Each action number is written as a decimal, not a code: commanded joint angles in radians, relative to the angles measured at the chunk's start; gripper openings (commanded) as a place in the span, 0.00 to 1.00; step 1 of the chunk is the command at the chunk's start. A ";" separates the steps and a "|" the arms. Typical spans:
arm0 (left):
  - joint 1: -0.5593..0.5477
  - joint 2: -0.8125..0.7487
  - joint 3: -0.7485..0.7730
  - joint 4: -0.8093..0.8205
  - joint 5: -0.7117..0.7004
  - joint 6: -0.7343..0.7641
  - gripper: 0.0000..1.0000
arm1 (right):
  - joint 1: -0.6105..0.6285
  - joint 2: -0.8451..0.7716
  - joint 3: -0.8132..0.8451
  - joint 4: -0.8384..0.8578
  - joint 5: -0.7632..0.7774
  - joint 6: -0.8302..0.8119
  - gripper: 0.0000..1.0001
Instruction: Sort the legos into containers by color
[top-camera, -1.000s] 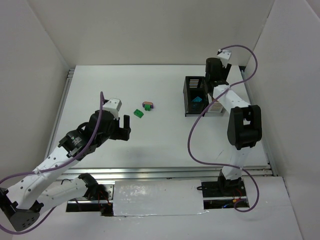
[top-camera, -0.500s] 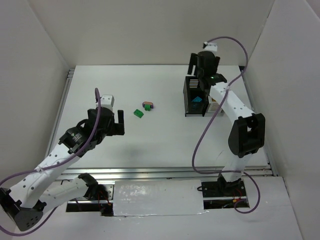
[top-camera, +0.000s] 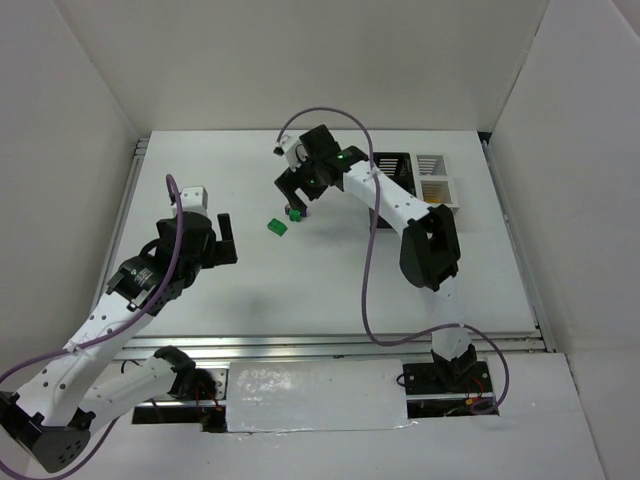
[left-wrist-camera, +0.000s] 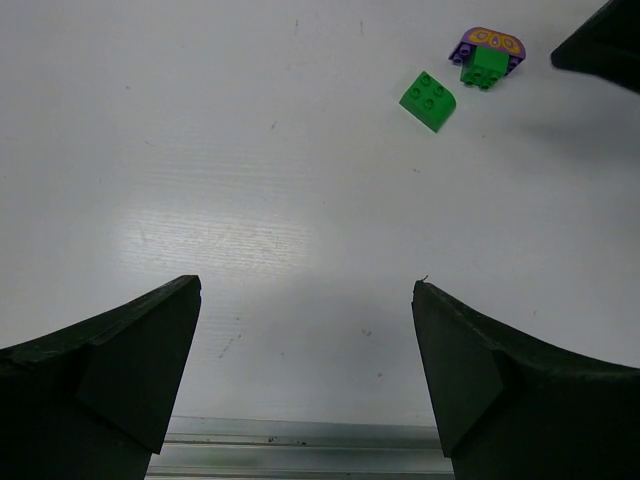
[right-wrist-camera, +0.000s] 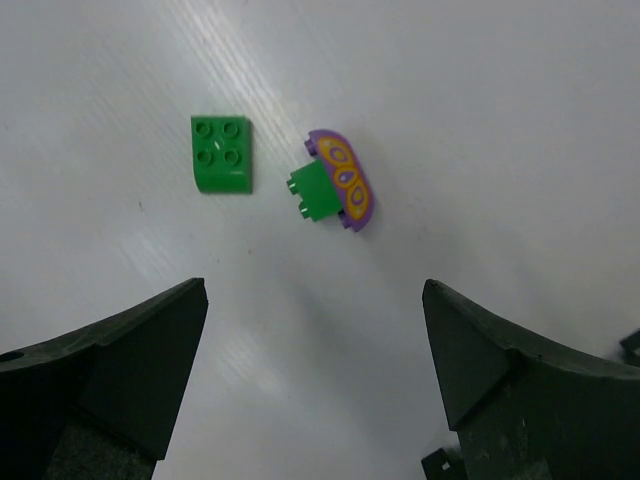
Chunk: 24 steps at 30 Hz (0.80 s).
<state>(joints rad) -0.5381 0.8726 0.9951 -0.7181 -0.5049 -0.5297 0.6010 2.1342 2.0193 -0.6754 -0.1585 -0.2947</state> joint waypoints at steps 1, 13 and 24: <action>0.004 -0.015 0.017 0.032 0.032 0.007 1.00 | -0.021 0.041 0.093 -0.119 -0.122 -0.119 0.95; 0.006 -0.018 0.011 0.057 0.085 0.031 0.99 | -0.017 0.196 0.098 -0.035 -0.010 -0.152 0.93; 0.006 -0.007 0.011 0.068 0.124 0.053 1.00 | 0.005 0.299 0.200 -0.019 0.016 -0.182 0.91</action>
<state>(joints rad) -0.5377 0.8722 0.9951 -0.6849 -0.3939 -0.4992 0.5900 2.3909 2.1426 -0.6937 -0.1265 -0.4515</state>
